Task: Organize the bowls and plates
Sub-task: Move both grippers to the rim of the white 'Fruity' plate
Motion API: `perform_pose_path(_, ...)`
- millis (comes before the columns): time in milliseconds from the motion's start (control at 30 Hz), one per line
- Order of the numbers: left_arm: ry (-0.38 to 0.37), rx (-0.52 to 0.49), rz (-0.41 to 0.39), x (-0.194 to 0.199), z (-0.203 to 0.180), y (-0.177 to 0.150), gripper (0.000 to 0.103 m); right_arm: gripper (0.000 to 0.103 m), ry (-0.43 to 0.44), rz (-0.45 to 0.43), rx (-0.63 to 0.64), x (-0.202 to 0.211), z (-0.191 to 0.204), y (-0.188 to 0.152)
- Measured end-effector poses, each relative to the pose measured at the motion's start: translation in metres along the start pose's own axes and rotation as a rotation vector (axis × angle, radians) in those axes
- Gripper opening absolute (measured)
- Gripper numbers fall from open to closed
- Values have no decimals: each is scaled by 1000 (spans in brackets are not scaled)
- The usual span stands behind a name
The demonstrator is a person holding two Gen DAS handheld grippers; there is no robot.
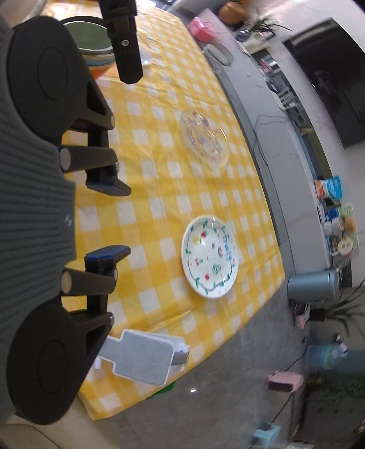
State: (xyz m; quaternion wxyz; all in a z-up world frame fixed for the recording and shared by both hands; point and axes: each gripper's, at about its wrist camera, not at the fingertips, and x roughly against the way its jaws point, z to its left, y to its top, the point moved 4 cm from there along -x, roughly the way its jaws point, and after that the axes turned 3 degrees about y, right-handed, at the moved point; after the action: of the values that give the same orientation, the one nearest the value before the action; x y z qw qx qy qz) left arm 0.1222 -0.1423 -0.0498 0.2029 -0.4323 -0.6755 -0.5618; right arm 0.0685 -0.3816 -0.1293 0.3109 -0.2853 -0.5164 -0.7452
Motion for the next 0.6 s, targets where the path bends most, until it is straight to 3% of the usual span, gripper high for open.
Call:
perform_pose_path(300,-43,121,-20,-59,-11,17,45,38,0,-67,-245,-36,-52,29)
perform_pose_path(600,-38,198,2,-131,-15,45,45,36,-66,-104,-294,-100,-73,71)
